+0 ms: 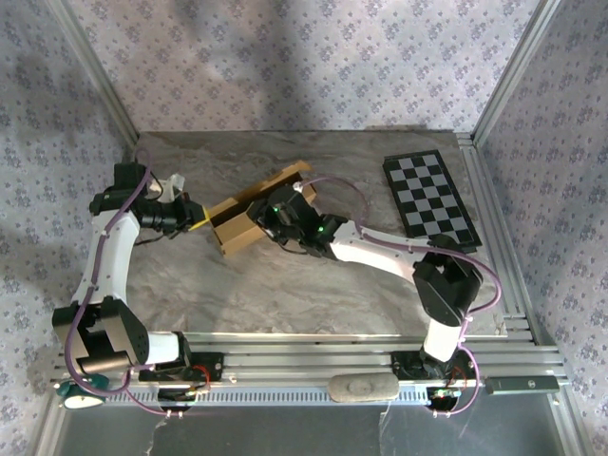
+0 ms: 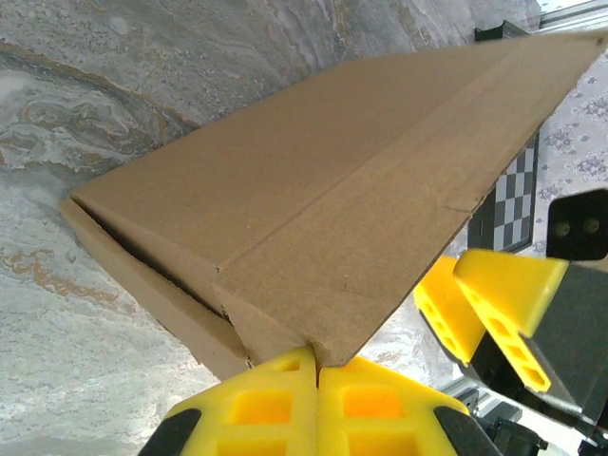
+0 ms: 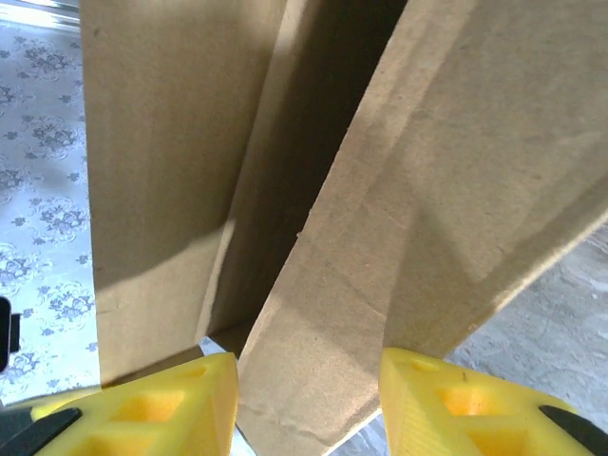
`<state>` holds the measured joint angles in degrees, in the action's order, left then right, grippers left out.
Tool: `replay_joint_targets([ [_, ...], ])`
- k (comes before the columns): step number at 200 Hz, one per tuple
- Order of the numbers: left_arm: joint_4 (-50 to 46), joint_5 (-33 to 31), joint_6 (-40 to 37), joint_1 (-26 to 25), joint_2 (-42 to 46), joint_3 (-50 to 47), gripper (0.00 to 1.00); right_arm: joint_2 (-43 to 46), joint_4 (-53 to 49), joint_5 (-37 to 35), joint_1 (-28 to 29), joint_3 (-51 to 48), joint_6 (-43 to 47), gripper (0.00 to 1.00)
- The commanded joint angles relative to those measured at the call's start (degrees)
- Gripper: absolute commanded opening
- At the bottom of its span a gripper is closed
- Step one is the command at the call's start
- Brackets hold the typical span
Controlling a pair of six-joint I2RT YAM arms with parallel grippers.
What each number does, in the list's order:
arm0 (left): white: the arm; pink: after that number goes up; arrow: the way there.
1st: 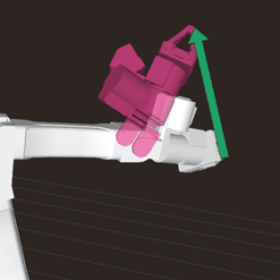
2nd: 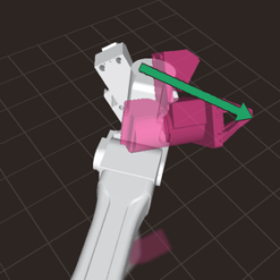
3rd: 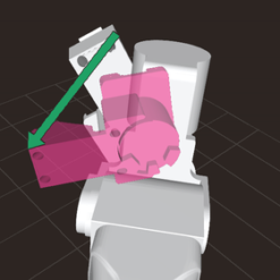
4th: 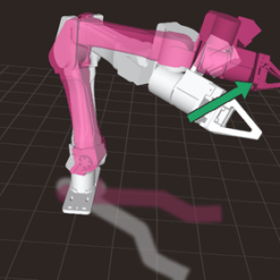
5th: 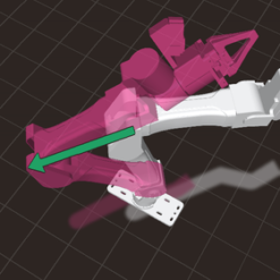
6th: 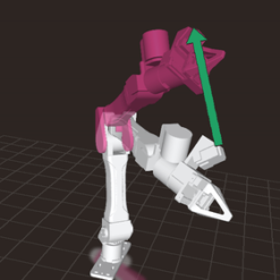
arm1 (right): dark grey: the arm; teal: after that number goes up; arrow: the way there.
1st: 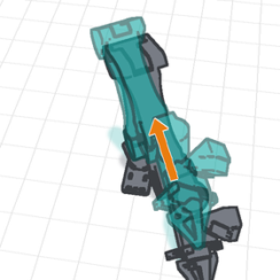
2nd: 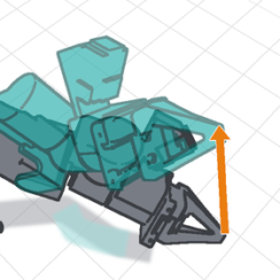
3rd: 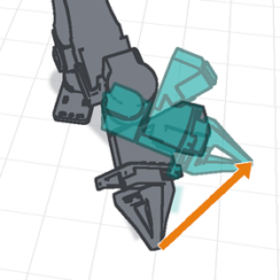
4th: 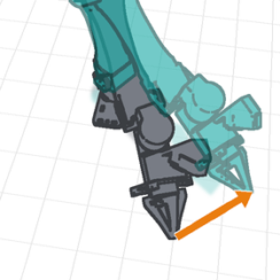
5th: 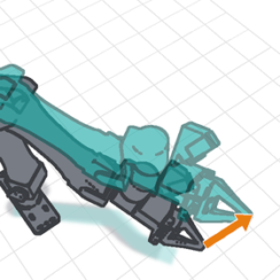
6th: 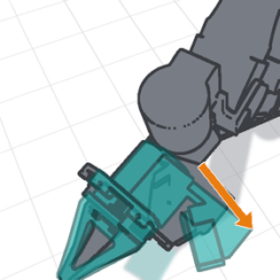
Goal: Fold the paper box
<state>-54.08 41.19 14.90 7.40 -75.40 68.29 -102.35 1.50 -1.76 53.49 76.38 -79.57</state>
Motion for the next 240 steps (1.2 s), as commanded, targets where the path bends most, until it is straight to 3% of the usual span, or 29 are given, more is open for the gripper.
replay_joint_targets([
  [1, -1.6, 1.6, -0.1, -0.1, 1.2, -1.2, 0.0, -2.5, -3.7, 1.4, -0.8, 3.2, 1.4, 0.42],
  [142, 1.2, 4.8, 1.5, -0.2, 2.7, -4.6, 0.0, -10.4, -4.0, 4.2, -2.2, 12.1, 1.6, 0.35],
  [240, 1.0, 0.1, 1.6, -0.4, 3.0, -5.1, 0.0, -11.7, -0.6, 4.5, -0.4, 13.3, 0.0, 0.36],
])
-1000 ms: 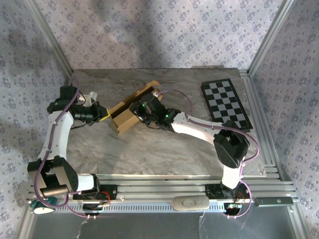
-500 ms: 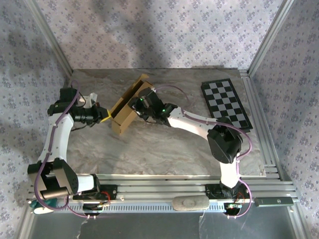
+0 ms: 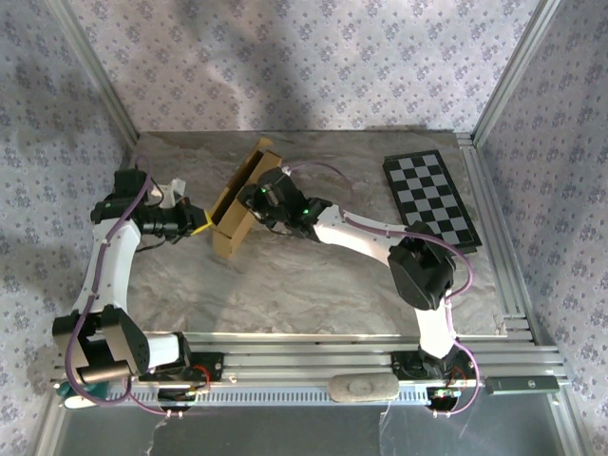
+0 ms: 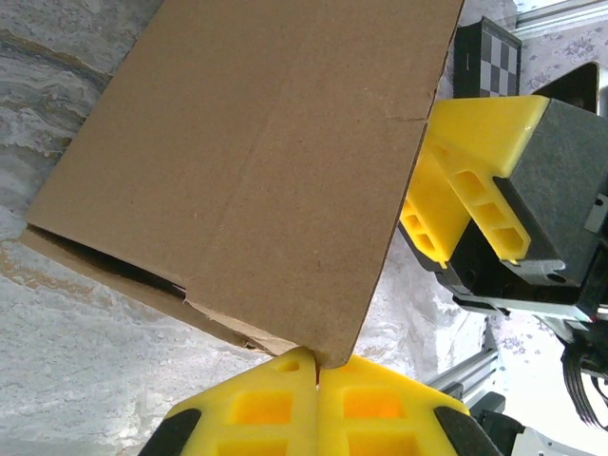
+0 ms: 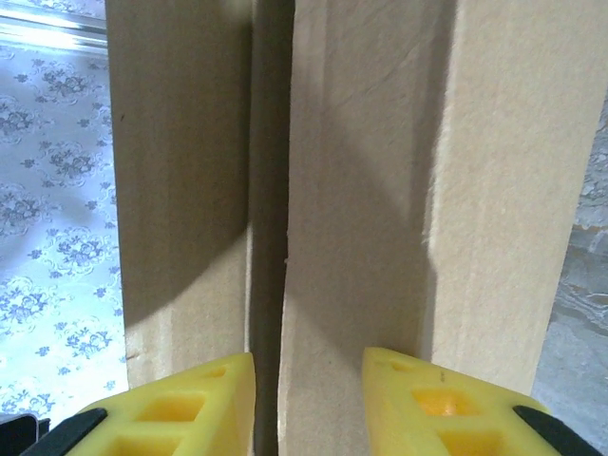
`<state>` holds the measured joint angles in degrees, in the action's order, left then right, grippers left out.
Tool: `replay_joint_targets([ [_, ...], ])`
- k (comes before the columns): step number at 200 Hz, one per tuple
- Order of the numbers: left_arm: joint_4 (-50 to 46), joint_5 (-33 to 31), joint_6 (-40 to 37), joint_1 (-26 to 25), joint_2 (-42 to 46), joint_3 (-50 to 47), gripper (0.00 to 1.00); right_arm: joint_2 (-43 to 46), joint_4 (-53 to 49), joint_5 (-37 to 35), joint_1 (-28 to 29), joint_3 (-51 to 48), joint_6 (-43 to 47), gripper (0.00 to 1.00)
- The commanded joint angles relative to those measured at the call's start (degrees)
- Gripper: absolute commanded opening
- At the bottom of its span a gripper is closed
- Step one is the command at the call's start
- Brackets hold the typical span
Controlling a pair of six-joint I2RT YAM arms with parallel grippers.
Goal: Fold the paper box
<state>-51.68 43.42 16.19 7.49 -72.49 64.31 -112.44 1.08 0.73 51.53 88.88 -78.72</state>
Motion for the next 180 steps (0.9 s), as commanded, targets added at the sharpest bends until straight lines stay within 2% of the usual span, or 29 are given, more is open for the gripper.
replay_joint_targets([
  [1, -1.4, -2.2, 0.3, -0.4, 0.1, -1.2, 0.0, -1.6, -0.2, 2.1, 1.5, 0.8, -0.8, 0.36],
  [47, -0.3, -3.1, 1.3, -0.4, 0.8, -1.9, 0.0, -1.8, -0.7, 4.0, 1.1, 1.9, 0.8, 0.36],
  [83, -0.6, -4.0, 1.0, -0.4, 0.4, -1.6, 0.0, 3.8, -2.5, 3.4, 0.9, 0.1, 9.0, 0.4],
  [109, -0.6, -4.3, 0.8, -0.4, 0.1, -1.4, 0.0, 11.6, -7.4, -1.6, 0.7, -6.5, 13.8, 0.48],
  [125, -0.7, -4.4, 0.8, -0.4, 0.1, -1.2, 0.0, 14.7, -4.9, -1.7, -0.3, -13.4, 13.0, 0.54],
  [149, -1.1, -4.4, 0.8, -0.4, 0.1, -0.5, 0.0, 11.6, 2.0, 3.5, -1.4, -16.8, 11.0, 0.57],
  [164, -1.5, -4.4, 0.6, -0.4, 0.0, -0.4, 0.0, 8.7, 4.9, 5.9, -1.2, -13.7, 10.7, 0.57],
  [180, -1.8, -4.5, 0.4, -0.4, -0.2, -0.1, 0.0, 5.5, 2.2, 7.3, -0.8, -8.2, 10.8, 0.57],
])
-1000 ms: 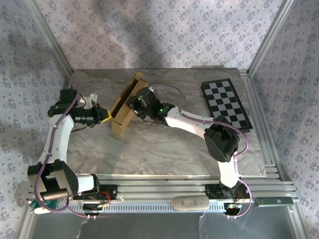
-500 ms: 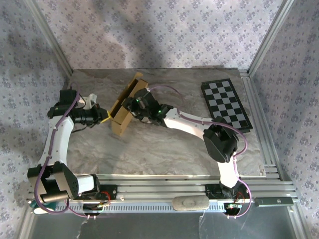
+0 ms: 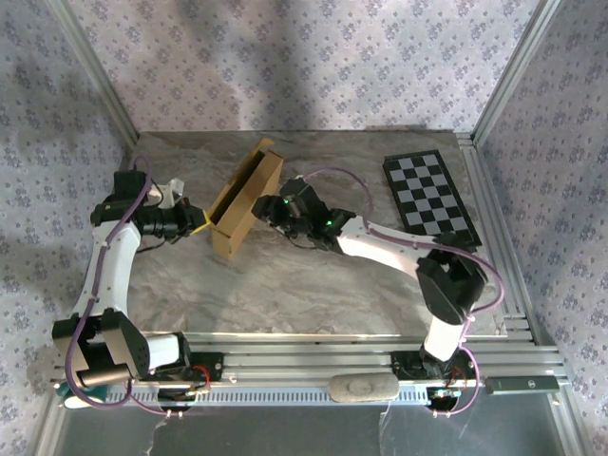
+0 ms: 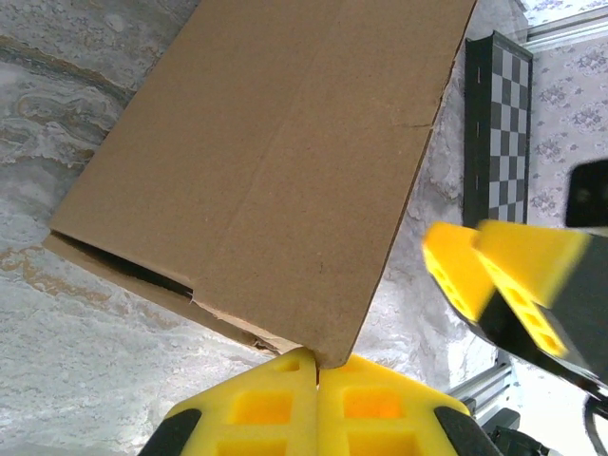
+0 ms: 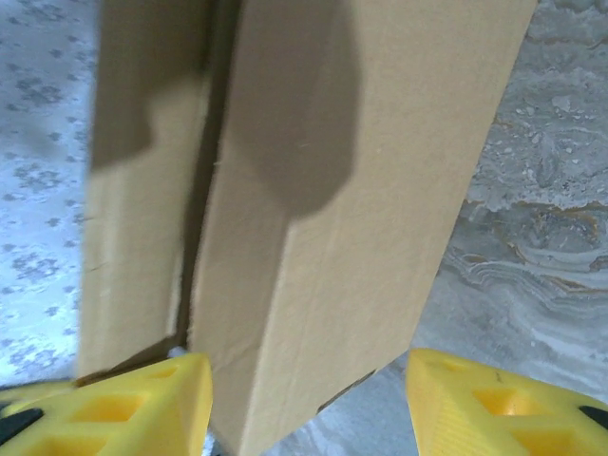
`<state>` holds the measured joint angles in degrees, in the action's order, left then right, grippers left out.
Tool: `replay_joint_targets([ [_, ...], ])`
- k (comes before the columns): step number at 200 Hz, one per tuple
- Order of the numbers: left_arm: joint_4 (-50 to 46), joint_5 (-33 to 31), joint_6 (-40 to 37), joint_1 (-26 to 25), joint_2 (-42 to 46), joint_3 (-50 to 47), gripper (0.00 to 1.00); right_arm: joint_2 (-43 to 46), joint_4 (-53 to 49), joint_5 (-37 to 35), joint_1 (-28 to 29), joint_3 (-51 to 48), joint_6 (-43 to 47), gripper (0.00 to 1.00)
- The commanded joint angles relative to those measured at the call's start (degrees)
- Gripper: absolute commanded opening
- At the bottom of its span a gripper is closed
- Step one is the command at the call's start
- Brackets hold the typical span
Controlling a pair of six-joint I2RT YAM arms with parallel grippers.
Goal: Fold the paper box
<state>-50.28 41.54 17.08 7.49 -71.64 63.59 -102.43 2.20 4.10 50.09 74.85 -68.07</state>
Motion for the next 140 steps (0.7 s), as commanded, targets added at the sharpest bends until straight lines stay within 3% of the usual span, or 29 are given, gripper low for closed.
replay_joint_targets([
  [1, -3.2, -2.6, -0.5, -0.4, -1.1, 0.7, 0.0, -4.7, 0.9, 4.0, 0.7, 6.1, 0.2, 0.57],
  [140, -3.8, 0.1, -0.6, -0.8, -1.7, 3.2, 0.0, -14.4, -3.2, 3.5, 3.3, 18.0, -5.3, 0.42],
])
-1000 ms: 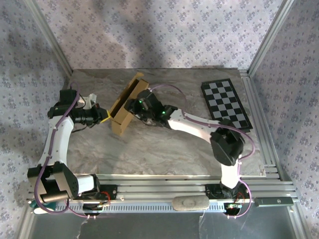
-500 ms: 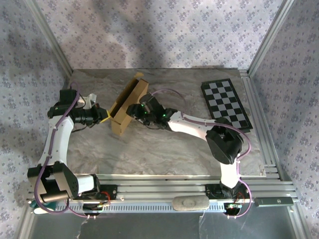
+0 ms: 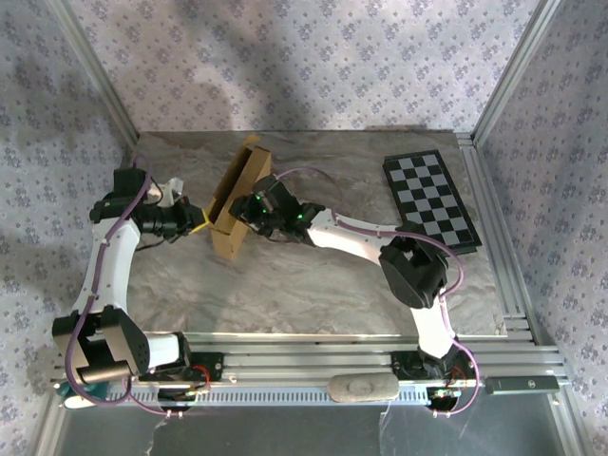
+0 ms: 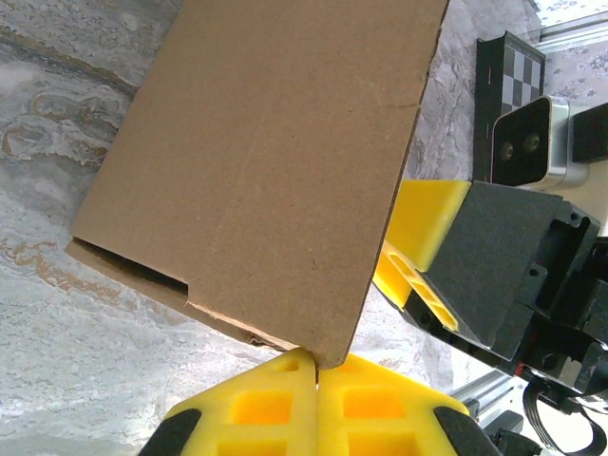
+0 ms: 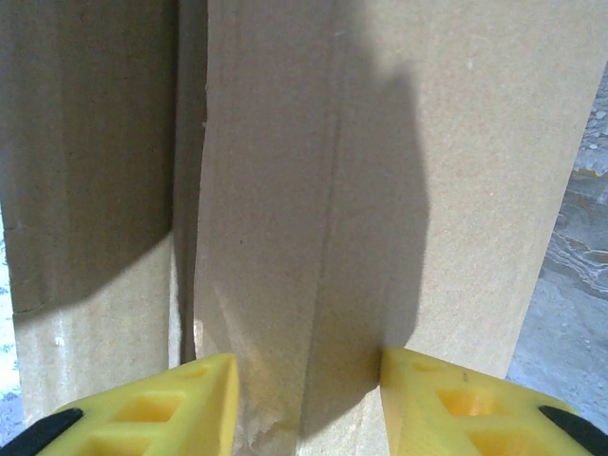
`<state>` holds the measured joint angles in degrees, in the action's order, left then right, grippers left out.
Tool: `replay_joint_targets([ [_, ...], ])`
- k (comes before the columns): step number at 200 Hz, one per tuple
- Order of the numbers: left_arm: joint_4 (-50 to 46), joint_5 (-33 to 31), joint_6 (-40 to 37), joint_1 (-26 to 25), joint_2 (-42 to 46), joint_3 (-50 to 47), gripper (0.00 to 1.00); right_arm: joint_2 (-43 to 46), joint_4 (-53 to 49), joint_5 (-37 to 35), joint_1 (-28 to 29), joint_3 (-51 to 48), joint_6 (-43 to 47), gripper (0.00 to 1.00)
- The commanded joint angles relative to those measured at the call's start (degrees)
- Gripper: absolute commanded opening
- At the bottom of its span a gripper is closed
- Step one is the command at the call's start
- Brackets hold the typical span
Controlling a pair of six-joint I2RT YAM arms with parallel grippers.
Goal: Fold the paper box
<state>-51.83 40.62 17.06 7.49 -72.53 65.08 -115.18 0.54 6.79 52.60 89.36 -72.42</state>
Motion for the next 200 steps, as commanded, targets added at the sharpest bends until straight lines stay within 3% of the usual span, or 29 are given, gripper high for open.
replay_joint_targets([
  [1, -2.2, 1.0, -0.6, -0.8, -0.8, 1.7, 0.0, -1.7, -1.6, 0.9, 0.8, 3.5, -0.9, 0.42],
  [200, 3.0, -2.6, 3.8, -7.4, -2.3, 0.1, 0.0, -4.5, -2.6, 0.6, 3.0, 7.8, -2.6, 0.36],
])
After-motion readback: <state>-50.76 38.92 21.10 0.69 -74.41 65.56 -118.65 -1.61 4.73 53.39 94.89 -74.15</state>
